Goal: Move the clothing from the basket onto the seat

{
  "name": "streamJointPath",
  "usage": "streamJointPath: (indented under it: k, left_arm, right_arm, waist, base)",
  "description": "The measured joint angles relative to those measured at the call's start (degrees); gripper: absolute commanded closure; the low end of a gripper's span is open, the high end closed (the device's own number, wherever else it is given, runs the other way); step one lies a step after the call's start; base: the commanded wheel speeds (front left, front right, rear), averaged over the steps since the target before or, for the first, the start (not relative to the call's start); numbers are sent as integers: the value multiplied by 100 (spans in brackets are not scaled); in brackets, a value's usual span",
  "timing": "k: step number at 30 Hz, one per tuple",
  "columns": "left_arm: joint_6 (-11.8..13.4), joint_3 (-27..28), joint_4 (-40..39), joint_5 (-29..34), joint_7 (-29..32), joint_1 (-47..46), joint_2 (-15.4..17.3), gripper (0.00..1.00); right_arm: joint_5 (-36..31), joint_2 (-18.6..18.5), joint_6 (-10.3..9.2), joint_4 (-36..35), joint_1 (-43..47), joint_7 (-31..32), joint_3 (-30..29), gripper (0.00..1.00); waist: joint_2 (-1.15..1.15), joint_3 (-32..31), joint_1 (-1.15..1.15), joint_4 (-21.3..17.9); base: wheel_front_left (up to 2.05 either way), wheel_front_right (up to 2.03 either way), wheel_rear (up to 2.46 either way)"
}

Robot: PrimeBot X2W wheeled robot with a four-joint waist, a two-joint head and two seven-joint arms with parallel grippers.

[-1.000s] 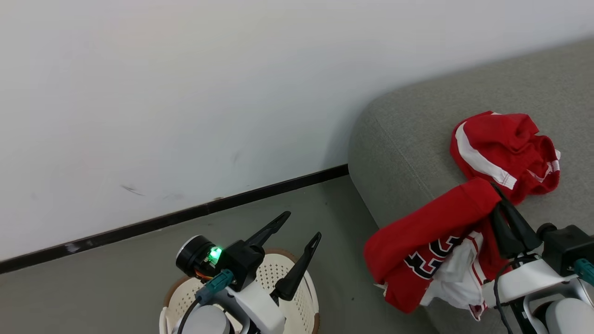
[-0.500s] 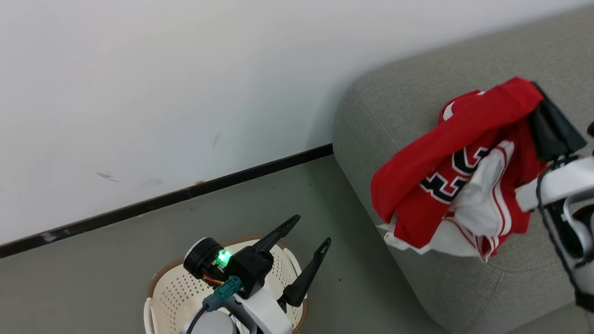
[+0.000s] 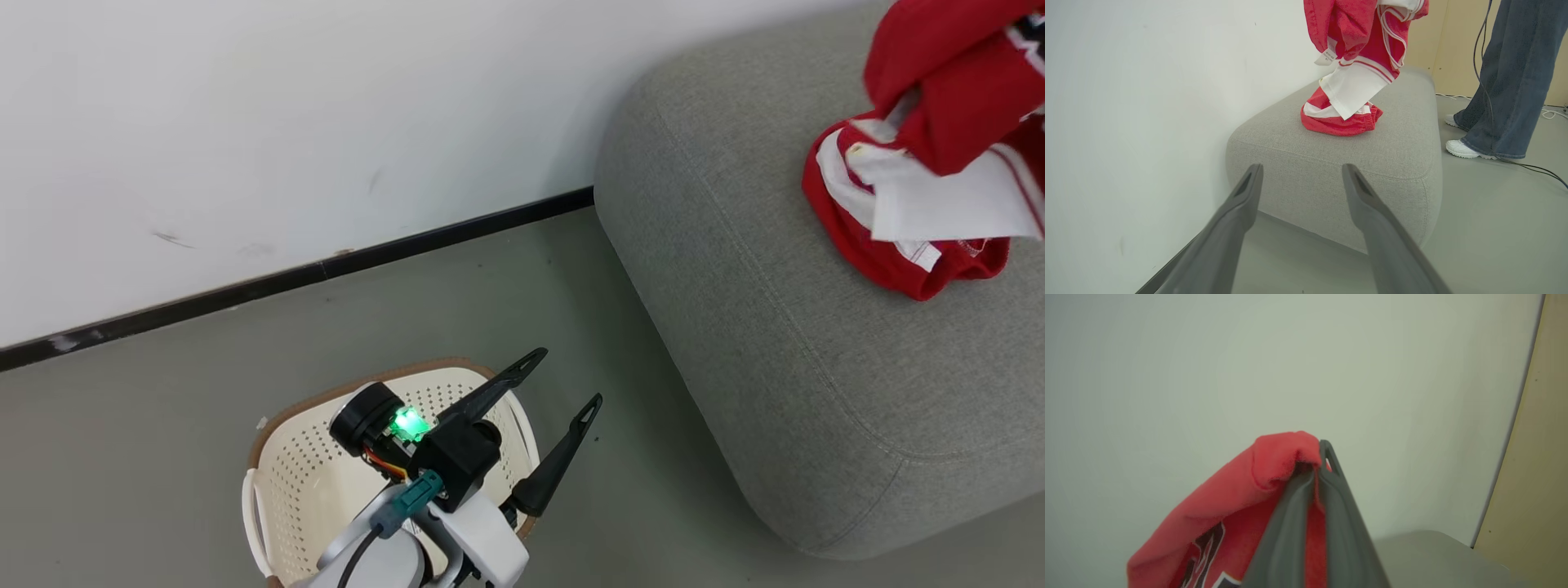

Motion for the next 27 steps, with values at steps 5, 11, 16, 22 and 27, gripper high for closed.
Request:
streamJointPath:
  k: [5,11,16,22,27]
  left_arm:
    - [0,-46,-207,97,109,-133,43,0]
    - [-2,-62,-363,147,211,-292,137,0]
    - [-12,-63,-490,193,309,-425,171,0]
    - [-21,-75,-604,301,410,-547,209,0]
    - [-21,-70,-687,323,465,-637,225,0]
  right_arm:
    - [-15,-528,0,172,-798,102,-501,100]
    - [-145,-937,0,427,-1120,281,-550,100]
    - [-188,-968,0,624,-1281,334,-410,100]
    - [-325,-1101,1,833,-1452,357,-349,100]
    - [-326,-980,1,1058,-1457,315,-92,100]
  waist:
    - [0,290,0,78]
    - [0,569,0,148]
    - [0,795,0,191]
    - [0,1050,0,234]
    - [0,1252,0,277]
  base:
    - [0,0,0]
    - [0,0,0]
    - [0,0,0]
    - [0,0,0]
    - [0,0,0]
